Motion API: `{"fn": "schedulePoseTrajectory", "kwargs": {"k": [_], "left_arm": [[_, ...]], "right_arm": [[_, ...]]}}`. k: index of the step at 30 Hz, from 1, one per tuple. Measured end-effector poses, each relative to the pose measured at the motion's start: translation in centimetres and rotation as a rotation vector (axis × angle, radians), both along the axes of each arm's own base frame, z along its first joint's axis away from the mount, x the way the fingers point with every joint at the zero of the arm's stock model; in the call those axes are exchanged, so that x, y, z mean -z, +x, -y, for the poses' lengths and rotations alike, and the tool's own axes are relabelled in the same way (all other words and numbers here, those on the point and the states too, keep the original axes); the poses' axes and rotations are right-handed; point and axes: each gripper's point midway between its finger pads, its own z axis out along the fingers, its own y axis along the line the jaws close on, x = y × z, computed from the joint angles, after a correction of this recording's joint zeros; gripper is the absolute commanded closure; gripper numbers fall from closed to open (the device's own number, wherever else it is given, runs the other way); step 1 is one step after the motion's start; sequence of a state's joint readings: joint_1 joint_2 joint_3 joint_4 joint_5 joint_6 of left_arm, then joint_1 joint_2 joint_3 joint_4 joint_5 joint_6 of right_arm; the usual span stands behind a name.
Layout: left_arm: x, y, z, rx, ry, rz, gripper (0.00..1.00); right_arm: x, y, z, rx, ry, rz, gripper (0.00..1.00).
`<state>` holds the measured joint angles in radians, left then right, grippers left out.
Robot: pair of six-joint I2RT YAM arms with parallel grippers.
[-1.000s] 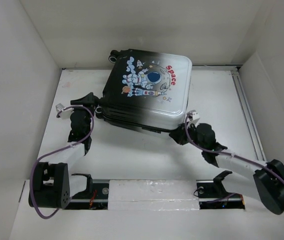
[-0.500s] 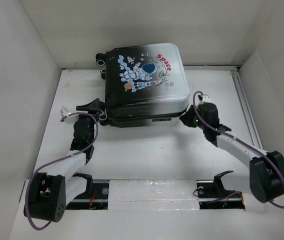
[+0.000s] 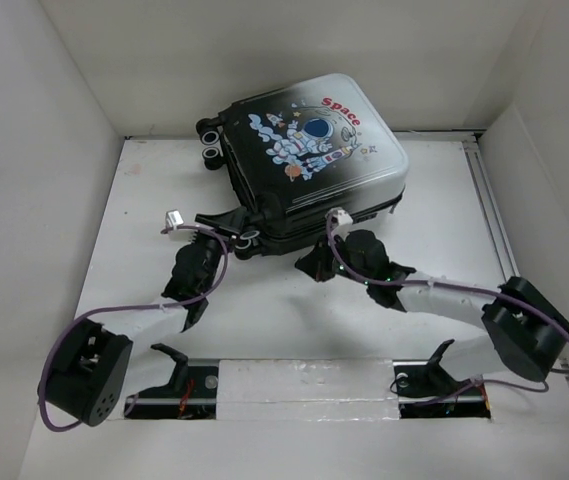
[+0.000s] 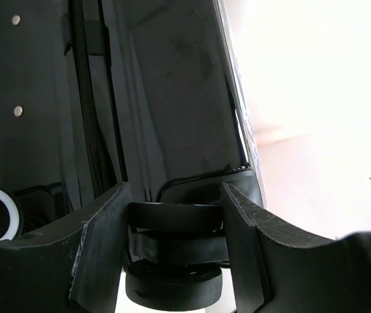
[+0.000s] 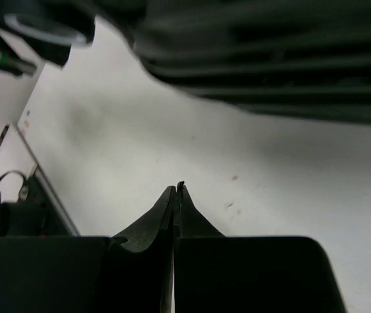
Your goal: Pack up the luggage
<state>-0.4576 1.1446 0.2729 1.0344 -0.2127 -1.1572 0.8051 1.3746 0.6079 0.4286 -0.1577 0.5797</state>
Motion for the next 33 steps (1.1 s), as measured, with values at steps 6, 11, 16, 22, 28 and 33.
{"fn": "schedulePoseTrajectory", "kwargs": {"k": [6, 11, 16, 22, 28, 33], "left_arm": [[-0.5, -0.6, -0.3, -0.004, 0.032, -0.006, 1.00], [-0.8, -0.6, -0.8, -0.007, 0.068, -0.017, 1.00], [-1.0, -0.1, -1.4, -0.014, 0.072, -0.019, 1.00], [-1.9, 1.0, -2.8, -0.061, 0.076, -0.012, 1.00], [-2.9, 1.8, -3.9, -0.086, 0.072, 0.002, 1.00], [-2.4, 1.9, -3.5, -0.064, 0.110, -0.037, 0.36]], "right_arm": [[-5.9, 4.5, 6.6, 0.176, 0.020, 0.161, 1.00], [-8.3, 10.5, 18.7, 0.434, 0.019, 0.272, 0.87], [-2.2, 12.9, 23.1, 0.435, 0.031, 0.152, 0.58], [1.6, 14.2, 24.1, 0.345, 0.163, 0.097, 0.48], [-0.3, 14.7, 25.5, 0.313, 0.216, 0.181, 0.46], [-2.3, 15.2, 26.6, 0.332, 0.227, 0.217, 0.34]]}}
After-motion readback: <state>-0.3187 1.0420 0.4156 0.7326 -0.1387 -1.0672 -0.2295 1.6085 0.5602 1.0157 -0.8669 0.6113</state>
